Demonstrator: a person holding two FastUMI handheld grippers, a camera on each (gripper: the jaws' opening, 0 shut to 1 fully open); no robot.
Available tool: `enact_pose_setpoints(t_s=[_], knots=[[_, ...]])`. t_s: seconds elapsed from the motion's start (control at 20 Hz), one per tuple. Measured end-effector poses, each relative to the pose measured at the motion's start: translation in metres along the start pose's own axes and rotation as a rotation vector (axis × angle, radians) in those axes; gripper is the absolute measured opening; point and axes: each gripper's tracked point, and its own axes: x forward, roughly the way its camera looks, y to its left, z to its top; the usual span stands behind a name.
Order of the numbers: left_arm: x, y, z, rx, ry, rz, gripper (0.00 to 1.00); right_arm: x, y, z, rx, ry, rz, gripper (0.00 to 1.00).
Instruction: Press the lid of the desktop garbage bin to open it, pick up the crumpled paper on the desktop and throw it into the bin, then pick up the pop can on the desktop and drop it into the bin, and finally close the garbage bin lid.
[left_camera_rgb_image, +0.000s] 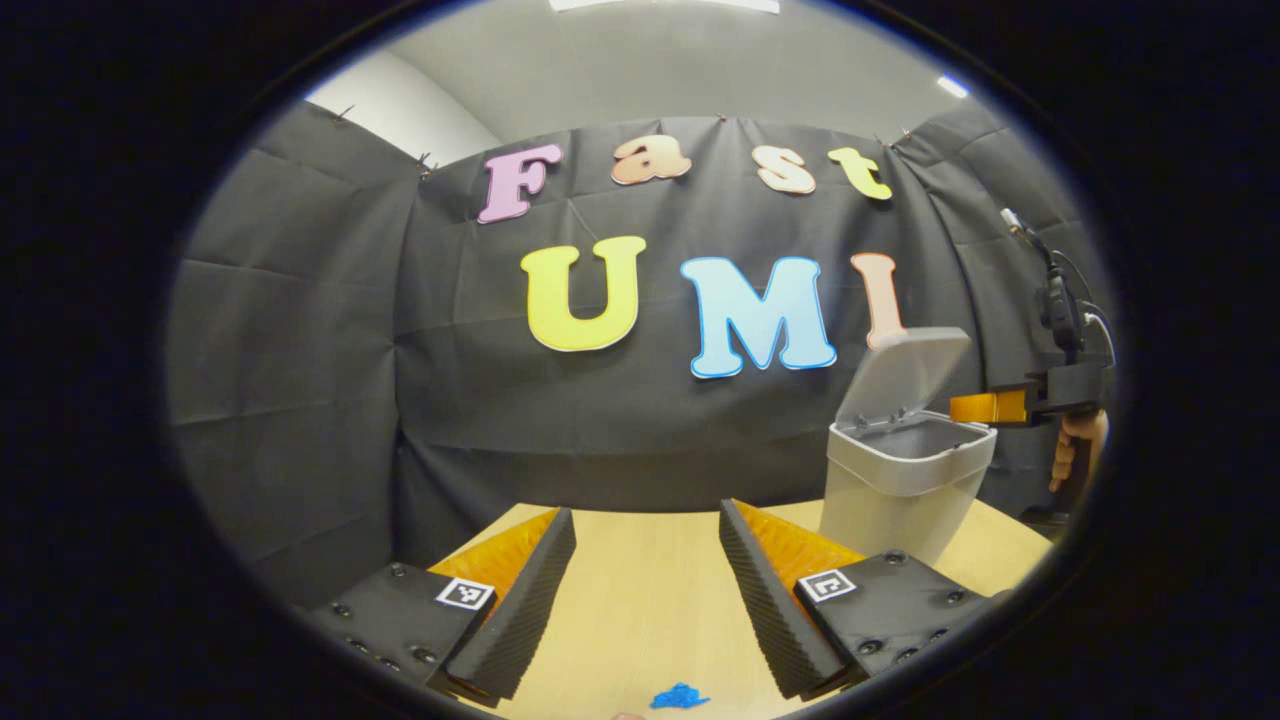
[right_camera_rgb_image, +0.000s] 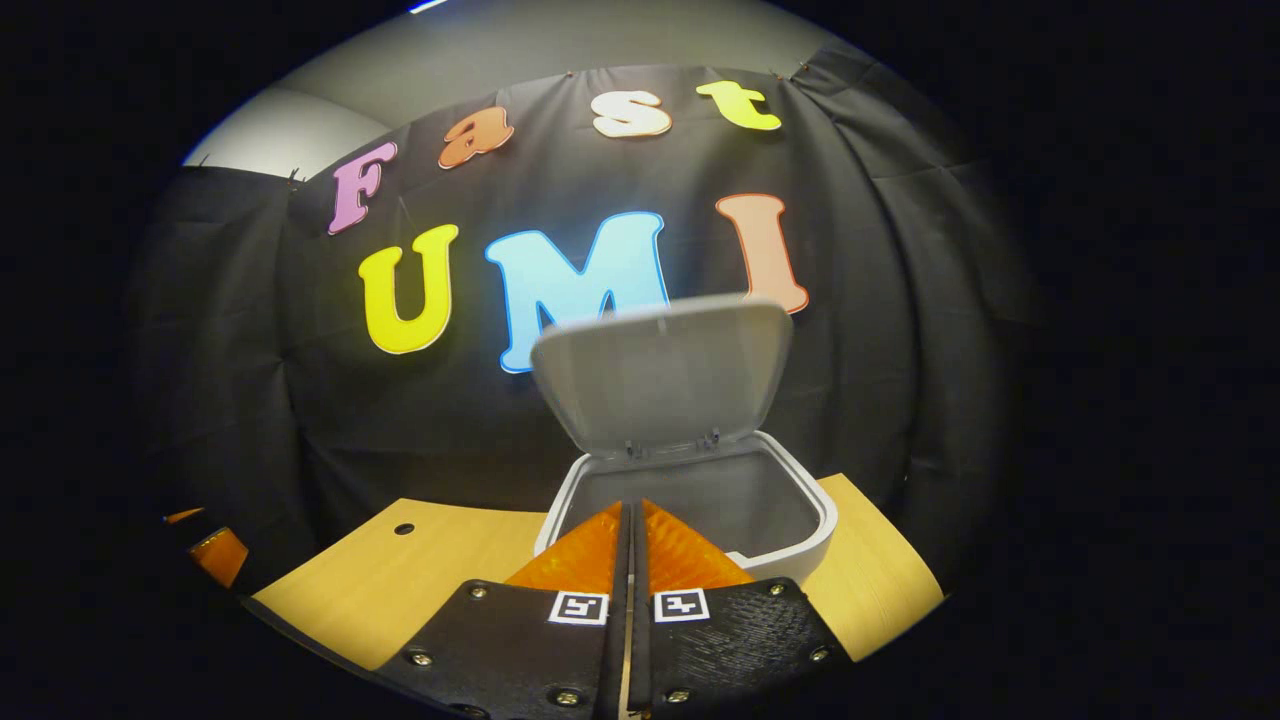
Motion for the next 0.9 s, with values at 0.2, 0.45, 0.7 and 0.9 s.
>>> enact_pose_setpoints(t_s=[0.2,0.45,0.7,0.9], knots=[[-0.002,0.001,-0.004,0.000,0.006,-0.001,0.99,-0.006,0.000,-0.005,-0.003,0.002,0.000,0.02],[-0.001,0.001,-0.009,-0.001,0.016,-0.009,0.99,-0.014,0.002,-0.012,-0.039,0.011,-0.003,0.02],[-0.002,0.004,-0.018,0.006,0.037,-0.010,0.91,-0.023,0.008,-0.014,-0.113,-0.030,0.012,0.02],[-0.003,0.011,-0.026,0.000,0.046,0.001,0.97,-0.042,0.004,-0.016,-0.170,-0.083,-0.019,0.02]])
